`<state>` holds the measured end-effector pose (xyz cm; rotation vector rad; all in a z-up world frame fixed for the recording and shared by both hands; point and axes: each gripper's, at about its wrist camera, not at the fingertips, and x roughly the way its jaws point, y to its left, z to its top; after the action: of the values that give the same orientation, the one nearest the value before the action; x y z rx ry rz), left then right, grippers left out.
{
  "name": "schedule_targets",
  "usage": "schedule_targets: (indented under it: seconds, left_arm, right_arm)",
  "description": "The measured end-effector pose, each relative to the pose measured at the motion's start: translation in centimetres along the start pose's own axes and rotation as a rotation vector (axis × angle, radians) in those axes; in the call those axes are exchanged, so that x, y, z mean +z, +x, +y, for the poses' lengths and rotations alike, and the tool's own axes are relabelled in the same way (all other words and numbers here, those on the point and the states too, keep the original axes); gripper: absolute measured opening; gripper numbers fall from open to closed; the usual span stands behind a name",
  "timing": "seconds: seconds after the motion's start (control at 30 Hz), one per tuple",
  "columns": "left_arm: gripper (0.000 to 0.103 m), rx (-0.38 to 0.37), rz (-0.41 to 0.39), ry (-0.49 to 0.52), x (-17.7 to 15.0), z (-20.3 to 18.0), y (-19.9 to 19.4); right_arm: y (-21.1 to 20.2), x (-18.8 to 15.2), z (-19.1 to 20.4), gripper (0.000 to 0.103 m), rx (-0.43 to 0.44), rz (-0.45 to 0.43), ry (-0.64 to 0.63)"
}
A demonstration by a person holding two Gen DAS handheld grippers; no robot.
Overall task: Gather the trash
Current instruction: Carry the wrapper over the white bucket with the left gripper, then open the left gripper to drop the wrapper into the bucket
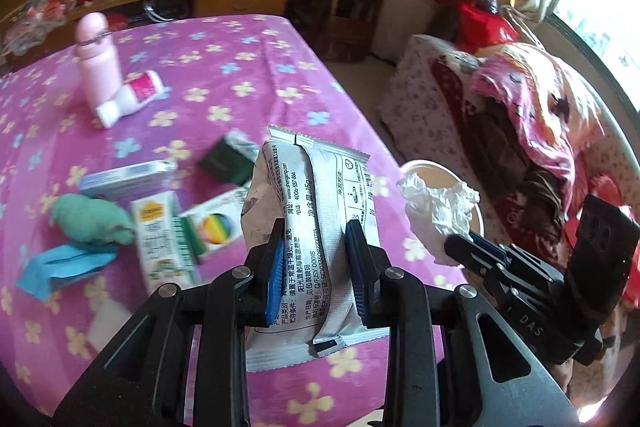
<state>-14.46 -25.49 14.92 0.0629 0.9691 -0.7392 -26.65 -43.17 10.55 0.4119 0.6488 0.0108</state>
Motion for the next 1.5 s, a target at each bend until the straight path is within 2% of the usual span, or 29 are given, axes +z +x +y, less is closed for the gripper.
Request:
schedule_targets:
  seconds: [0.2, 0.37, 0.57, 0.87, 0.93, 0.97, 1.0, 1.03, 1.07, 1.2, 1.5]
  left_arm:
    - [0.026, -0.033, 0.033, 0.063, -0.2, -4.6, 3.1]
    - [0.026, -0.047, 0.05, 0.116, -0.3, -8.4, 6.3]
    - [0.026, -0.081, 0.096, 0.138, -0.4, -11.9, 10.1]
    - [0.028, -0.12, 0.084, 0.164, 0.3, -16.5, 14.7]
    - [0.033, -0.121, 0.079, 0.173, 0.3, -17.1, 15.7]
    - [0.038, -0.124, 0.082, 0.173, 0.3, -17.3, 16.1]
    - [0.048, -0.129, 0.088, 0.168, 0.3, -17.4, 16.5]
    - [0.049, -0.137, 0.087, 0.16, 0.3, -17.3, 16.7]
    - [0.05, -0.145, 0.086, 0.155, 0.2, -17.2, 16.8]
    - [0.05, -0.144, 0.1, 0.154, 0.0, -16.8, 17.0]
    - [0.05, -0.029, 0.049, 0.18, -0.8, -15.0, 14.7]
  right_arm:
    - [-2.0, -0.4, -4.2, 0.018, -0.103, -0.011, 0.038]
    - [-3.1, -0.9, -9.3, 0.018, -0.193, -0.003, 0.127]
    - [-3.5, -1.7, -14.7, 0.018, -0.256, 0.022, 0.235]
    - [-2.5, -2.3, -19.2, 0.018, -0.333, 0.034, 0.302]
    - [-2.3, -2.3, -19.8, 0.018, -0.348, 0.03, 0.315]
    - [-2.2, -2.3, -20.2, 0.022, -0.359, 0.028, 0.323]
    - [-2.0, -2.4, -20.5, 0.028, -0.366, 0.032, 0.33]
    - [-1.8, -2.4, -20.8, 0.048, -0.382, 0.042, 0.34]
    - [-1.7, -2.5, -21.0, 0.056, -0.389, 0.043, 0.346]
    - [-1.7, -2.7, -21.2, 0.056, -0.39, 0.041, 0.352]
    - [-1.6, -2.8, -19.6, 0.056, -0.36, 0.055, 0.327]
